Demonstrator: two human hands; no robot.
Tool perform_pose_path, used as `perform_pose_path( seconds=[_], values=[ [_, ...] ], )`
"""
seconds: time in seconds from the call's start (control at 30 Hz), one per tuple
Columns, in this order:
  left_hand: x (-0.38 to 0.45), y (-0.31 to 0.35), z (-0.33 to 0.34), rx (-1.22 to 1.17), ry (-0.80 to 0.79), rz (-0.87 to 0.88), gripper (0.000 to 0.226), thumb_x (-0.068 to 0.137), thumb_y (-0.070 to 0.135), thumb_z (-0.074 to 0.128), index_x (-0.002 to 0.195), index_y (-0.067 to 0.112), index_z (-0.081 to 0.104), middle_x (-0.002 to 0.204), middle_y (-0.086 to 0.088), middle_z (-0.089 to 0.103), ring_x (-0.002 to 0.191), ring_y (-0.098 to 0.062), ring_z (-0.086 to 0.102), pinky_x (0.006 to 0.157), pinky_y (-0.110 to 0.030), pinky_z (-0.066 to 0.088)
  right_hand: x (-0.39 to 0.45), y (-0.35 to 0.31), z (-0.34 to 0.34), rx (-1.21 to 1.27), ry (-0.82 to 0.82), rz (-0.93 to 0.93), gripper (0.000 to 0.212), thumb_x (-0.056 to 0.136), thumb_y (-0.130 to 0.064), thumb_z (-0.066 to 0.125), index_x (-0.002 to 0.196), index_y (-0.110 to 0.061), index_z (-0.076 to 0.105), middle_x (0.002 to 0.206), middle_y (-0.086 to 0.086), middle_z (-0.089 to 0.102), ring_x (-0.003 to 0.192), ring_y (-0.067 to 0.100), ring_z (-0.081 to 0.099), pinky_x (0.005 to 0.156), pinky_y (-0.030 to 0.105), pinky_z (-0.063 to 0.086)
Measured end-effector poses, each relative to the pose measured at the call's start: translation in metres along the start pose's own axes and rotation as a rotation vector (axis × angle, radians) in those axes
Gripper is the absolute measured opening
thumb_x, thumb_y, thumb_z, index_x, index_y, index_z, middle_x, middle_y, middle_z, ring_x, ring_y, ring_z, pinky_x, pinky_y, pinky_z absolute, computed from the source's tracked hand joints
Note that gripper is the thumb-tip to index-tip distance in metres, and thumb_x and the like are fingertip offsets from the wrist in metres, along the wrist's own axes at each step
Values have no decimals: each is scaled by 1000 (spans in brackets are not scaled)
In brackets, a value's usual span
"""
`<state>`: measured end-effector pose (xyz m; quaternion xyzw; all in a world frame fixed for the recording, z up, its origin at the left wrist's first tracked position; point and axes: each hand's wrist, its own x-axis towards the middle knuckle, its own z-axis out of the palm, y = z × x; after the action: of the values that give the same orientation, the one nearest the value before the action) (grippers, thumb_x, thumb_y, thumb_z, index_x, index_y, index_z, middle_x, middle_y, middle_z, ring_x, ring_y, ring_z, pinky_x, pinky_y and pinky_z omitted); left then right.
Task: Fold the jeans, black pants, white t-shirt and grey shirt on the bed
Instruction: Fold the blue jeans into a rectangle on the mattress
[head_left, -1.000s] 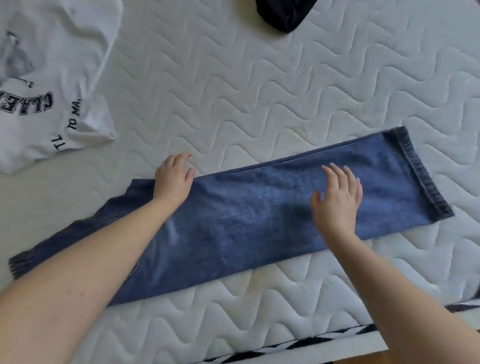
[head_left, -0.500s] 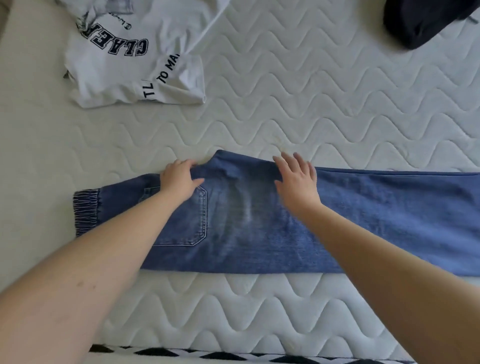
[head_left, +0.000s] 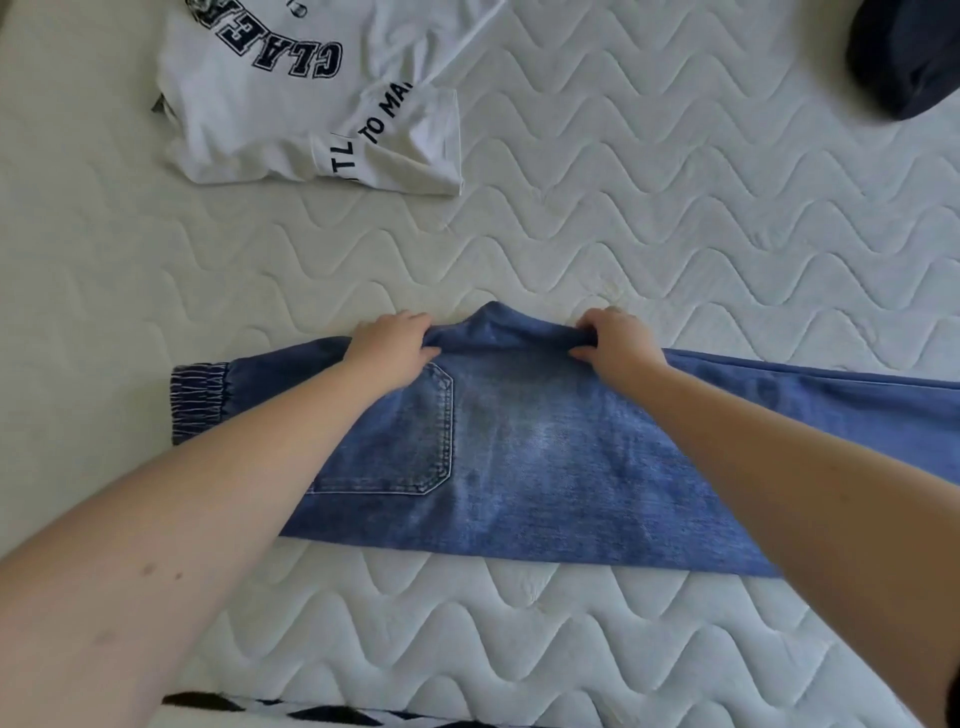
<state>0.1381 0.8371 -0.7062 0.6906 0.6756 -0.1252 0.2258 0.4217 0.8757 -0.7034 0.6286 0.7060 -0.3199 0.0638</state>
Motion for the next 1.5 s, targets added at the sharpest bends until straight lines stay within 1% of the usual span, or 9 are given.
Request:
perform_pose_path(
  seconds=[0.1, 0.2, 0.4, 0.57, 0.7, 0.9, 1.13, 1.27, 1.5],
  values=[
    [8, 16, -9, -191, -38, 112, 47, 86, 45, 65, 124, 20, 54, 124, -3, 58, 114, -26, 55, 93, -39, 45, -5, 1, 4, 121, 51, -32, 28, 86, -6, 61, 112, -16, 65, 113, 6, 64, 105, 27, 57, 90, 34, 45],
    [15, 38, -19, -427, -43, 199, 55, 81, 27, 75, 131, 18, 54, 129, -3, 58, 116, -21, 54, 98, -31, 42, -20, 4, 9, 164, 170, -154, 33, 81, 4, 59, 106, -13, 73, 106, 5, 67, 103, 25, 55, 88, 26, 39],
    [-4, 58, -16, -397, 290, 372, 25, 67, -9, 66, 85, 9, 66, 91, -5, 61, 88, -29, 56, 75, -34, 43, -60, 17, 29, 55, 475, -443, 40, 74, 17, 68, 104, -6, 76, 91, 12, 65, 83, 35, 58, 73, 39, 51],
    [-56, 55, 16, -193, 446, 530, 30, 59, -15, 69, 78, 7, 65, 82, -7, 58, 77, -29, 54, 68, -39, 45, -79, 28, 51, -32, 479, -542, 41, 73, 14, 71, 108, -5, 74, 92, 13, 66, 80, 35, 61, 71, 41, 53],
    [-80, 50, 43, -108, 466, 490, 32, 61, -12, 75, 88, 5, 71, 88, -10, 62, 80, -32, 59, 71, -41, 51, -94, 33, 63, -172, 425, -509, 46, 73, 5, 73, 116, -10, 71, 107, 9, 68, 92, 33, 63, 75, 40, 49],
    [-94, 58, 67, -5, 407, 404, 44, 66, -7, 78, 108, 3, 69, 98, -14, 64, 88, -34, 63, 80, -41, 54, -115, 36, 72, -230, 343, -433, 49, 79, -4, 68, 127, -11, 64, 134, 6, 60, 119, 27, 59, 97, 44, 46],
    [-82, 70, 58, -35, 450, 363, 40, 68, -6, 76, 106, 5, 69, 94, -10, 63, 81, -28, 60, 71, -38, 51, -116, 15, 74, -126, 400, -242, 43, 90, -12, 59, 132, -10, 59, 137, 6, 58, 129, 26, 51, 110, 45, 35],
    [-80, 69, 58, 5, 439, 400, 27, 71, 2, 75, 97, 6, 70, 91, -9, 62, 81, -28, 60, 72, -39, 52, -113, 11, 73, -160, 380, -170, 38, 92, -16, 56, 130, -11, 61, 136, 2, 59, 127, 23, 52, 107, 42, 35],
    [-100, 42, 72, 2, 469, 507, 27, 88, 17, 66, 112, 7, 70, 113, -10, 62, 103, -29, 59, 91, -39, 50, -112, 17, 70, -182, 454, -13, 30, 94, -22, 52, 117, -12, 69, 120, 2, 67, 116, 26, 56, 105, 42, 33]
  ],
)
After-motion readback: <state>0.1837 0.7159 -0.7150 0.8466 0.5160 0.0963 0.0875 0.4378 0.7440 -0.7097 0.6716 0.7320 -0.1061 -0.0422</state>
